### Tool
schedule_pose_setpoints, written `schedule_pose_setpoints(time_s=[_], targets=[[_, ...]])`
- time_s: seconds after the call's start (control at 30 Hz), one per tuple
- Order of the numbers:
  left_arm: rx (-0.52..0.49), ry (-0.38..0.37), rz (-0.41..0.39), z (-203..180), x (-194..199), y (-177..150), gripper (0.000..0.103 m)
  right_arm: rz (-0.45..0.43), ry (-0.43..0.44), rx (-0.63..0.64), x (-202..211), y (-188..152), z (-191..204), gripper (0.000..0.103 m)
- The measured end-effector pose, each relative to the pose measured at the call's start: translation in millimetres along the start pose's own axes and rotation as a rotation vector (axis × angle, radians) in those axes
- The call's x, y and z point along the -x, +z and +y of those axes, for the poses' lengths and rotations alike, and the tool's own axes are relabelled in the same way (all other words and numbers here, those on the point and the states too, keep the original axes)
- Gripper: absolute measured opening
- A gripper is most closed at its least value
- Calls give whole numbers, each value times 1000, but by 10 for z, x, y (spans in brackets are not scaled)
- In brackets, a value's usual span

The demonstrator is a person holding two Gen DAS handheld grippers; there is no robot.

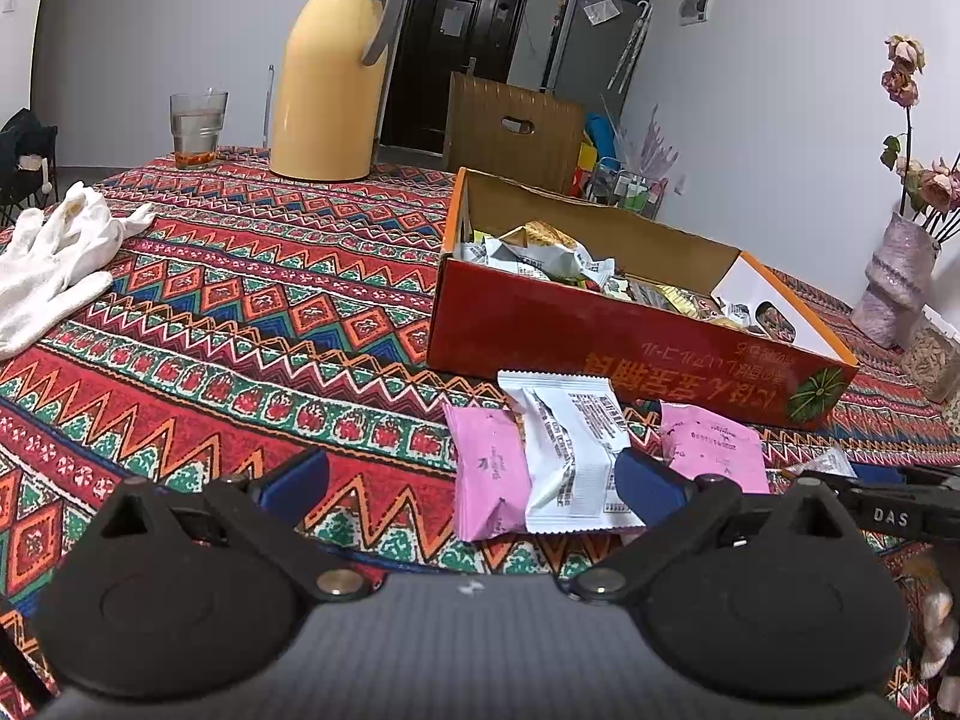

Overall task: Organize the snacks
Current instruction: 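Grasp another white packet with the left gripper while the right holds its packet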

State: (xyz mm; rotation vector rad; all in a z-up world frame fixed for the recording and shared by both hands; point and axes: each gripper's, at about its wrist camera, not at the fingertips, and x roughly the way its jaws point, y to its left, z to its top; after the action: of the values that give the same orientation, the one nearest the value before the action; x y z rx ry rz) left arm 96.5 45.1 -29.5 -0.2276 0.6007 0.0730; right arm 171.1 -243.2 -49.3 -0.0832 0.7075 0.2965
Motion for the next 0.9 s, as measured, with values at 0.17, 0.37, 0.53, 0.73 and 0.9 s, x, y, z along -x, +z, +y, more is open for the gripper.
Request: schedule_pose_setpoints(time_s=[0.17, 0.37, 0.53, 0.73, 0.9], targets=[[0, 0, 1, 2, 0, -1, 103, -64, -10, -43, 217, -77, 23, 48], [1, 7, 7, -1, -8, -5, 103, -180, -60, -95, 403, -139, 60, 49], [-14, 27, 18, -41, 36, 41, 103, -200, -70, -122, 410, -151, 1, 49], [-79, 88, 61, -262, 34, 145, 103, -218, -64, -150, 413, -188, -34, 49], [-115, 136, 81, -492, -70, 221, 103, -235, -57, -159, 435, -217, -42, 50]])
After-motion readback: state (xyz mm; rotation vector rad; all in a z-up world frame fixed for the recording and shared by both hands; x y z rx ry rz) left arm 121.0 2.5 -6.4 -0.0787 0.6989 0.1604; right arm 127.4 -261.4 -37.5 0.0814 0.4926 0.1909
